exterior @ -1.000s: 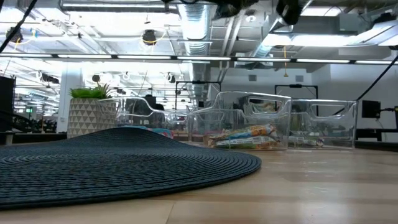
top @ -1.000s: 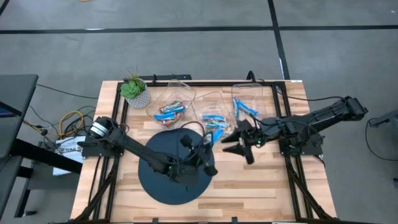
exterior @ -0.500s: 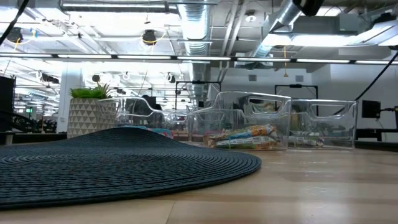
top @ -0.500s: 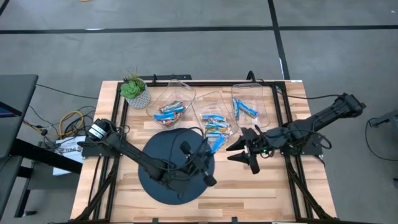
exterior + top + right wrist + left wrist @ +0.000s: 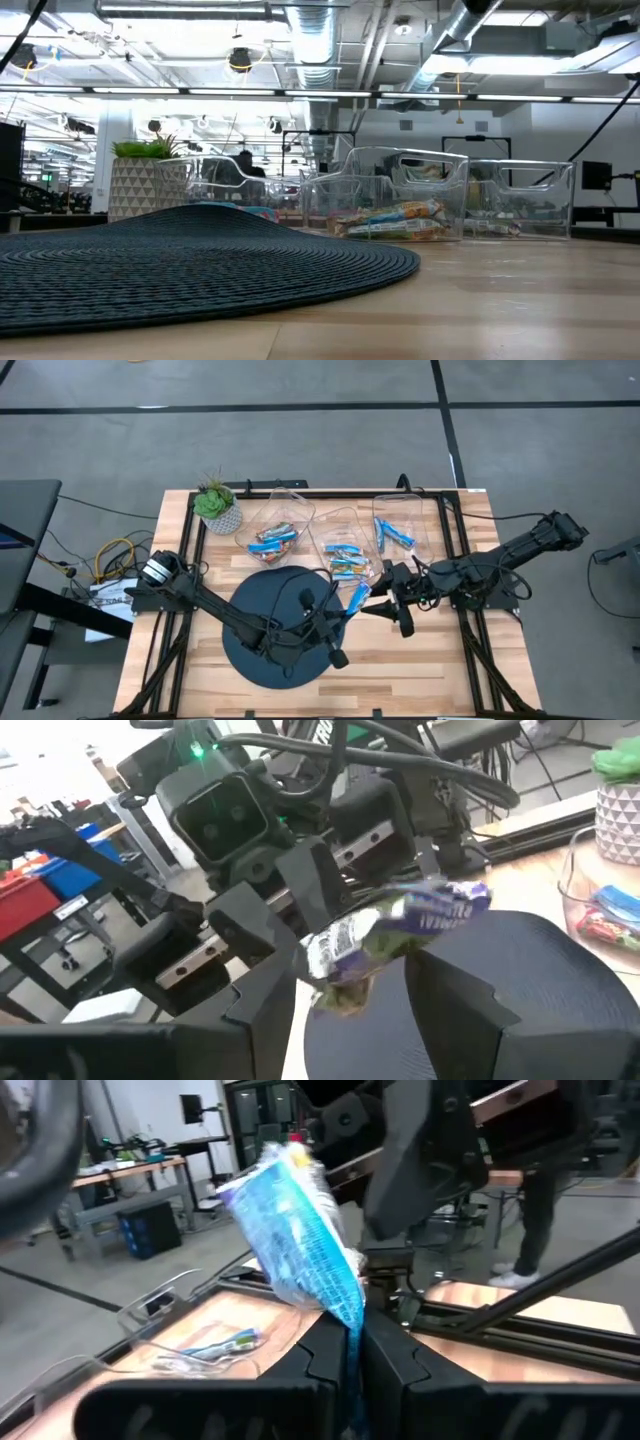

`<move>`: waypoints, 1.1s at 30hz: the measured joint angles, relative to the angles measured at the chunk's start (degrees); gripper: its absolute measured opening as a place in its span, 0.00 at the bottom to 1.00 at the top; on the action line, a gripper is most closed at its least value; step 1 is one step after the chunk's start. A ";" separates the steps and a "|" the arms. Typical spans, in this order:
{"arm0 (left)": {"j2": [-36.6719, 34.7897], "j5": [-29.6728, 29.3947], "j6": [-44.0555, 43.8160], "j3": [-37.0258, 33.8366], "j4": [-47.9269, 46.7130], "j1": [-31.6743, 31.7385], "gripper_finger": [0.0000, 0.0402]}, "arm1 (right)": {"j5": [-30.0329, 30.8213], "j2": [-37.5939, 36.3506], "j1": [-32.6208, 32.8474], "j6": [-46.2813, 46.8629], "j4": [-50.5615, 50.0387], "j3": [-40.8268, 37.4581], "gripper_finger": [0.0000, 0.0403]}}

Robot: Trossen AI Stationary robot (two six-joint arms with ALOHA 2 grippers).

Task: Pick and place Granola Bars by type
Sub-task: Put the blue granola bar into the right transparent bin

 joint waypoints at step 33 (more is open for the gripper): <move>0.00 8.33 -1.95 0.00 -6.17 3.49 0.37 | 1.75 0.00 -0.66 -3.40 -2.11 0.00 0.10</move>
